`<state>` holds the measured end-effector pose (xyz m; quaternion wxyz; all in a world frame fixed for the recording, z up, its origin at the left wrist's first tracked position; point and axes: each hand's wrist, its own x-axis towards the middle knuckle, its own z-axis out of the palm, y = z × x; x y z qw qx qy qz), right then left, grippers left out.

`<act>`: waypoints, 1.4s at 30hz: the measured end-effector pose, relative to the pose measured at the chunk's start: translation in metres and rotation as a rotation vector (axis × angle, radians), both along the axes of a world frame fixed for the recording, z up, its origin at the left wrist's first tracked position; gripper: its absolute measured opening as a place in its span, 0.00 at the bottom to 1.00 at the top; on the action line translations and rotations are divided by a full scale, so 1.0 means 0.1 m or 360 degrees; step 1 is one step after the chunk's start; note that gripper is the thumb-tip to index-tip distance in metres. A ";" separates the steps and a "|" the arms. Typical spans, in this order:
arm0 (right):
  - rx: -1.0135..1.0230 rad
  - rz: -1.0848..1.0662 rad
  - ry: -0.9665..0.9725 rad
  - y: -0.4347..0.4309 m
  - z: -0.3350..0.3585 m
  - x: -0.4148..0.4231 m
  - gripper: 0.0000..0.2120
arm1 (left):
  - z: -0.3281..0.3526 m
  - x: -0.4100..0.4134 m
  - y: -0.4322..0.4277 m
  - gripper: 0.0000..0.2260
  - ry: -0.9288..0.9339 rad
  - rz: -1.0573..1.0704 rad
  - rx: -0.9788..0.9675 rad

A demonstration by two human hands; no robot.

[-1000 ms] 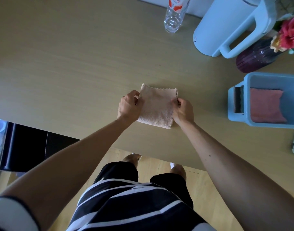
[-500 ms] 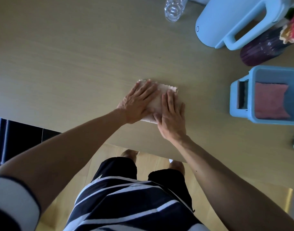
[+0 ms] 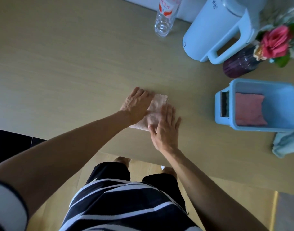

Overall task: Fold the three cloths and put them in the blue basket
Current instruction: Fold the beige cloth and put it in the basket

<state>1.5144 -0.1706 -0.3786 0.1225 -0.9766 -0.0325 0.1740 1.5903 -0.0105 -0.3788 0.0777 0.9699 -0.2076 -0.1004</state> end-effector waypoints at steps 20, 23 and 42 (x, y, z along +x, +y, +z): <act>0.2060 -0.0986 -0.0251 -1.59 1.65 0.44 0.36 | 2.13 0.20 -1.28 0.18 0.1017 0.0714 -0.1665; 0.2182 -0.0997 -0.0169 -1.98 1.82 0.52 0.25 | 2.16 0.24 -1.69 0.21 0.1034 0.0816 -0.1986; 0.1076 -0.0371 -0.0004 -3.76 1.94 1.02 0.24 | 1.71 0.37 -3.06 0.26 0.0516 0.0678 -0.1482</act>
